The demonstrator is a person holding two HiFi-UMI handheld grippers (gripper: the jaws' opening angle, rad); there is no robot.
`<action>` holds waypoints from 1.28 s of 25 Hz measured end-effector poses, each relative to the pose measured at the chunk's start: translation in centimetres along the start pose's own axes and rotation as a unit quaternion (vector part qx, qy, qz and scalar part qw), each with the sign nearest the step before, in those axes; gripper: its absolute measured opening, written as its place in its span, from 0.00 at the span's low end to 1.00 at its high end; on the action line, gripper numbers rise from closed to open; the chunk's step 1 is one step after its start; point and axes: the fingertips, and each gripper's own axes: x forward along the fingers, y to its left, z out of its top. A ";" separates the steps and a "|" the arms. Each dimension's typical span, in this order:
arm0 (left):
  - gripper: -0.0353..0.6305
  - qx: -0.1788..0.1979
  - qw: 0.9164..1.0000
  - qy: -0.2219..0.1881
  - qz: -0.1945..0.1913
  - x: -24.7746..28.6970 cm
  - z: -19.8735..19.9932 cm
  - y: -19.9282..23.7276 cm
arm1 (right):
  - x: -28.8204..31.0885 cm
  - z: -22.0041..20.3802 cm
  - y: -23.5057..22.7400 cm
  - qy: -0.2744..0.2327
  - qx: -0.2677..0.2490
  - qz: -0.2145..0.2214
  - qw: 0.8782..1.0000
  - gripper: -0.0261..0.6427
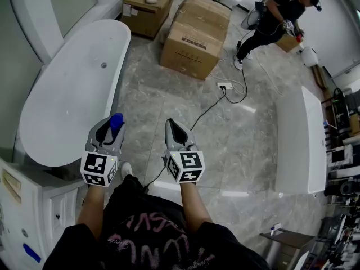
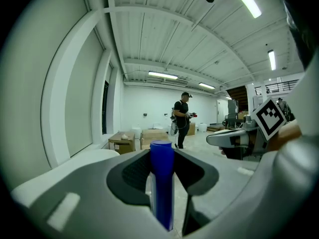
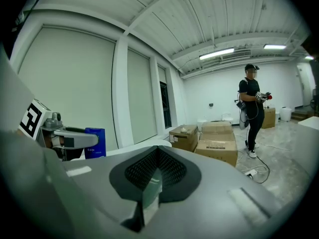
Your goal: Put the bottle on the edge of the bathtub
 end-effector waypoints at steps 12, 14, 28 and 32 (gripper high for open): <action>0.27 -0.005 0.998 -0.009 -0.063 2.7 1.1 5.1 | 7.0 3.1 3.5 -0.007 -0.014 -0.023 1.000 0.06; 0.27 -0.005 0.998 -0.011 -0.065 2.8 1.4 5.7 | 7.3 3.4 3.5 -0.009 -0.014 -0.028 0.999 0.06; 0.27 -0.003 0.998 -0.006 -0.063 6.1 2.1 8.1 | 9.8 4.8 0.3 -0.021 -0.001 -0.045 0.999 0.06; 0.27 -0.002 0.998 0.002 -0.055 8.7 2.3 8.9 | 12.4 4.7 -1.4 -0.015 0.005 -0.035 0.999 0.06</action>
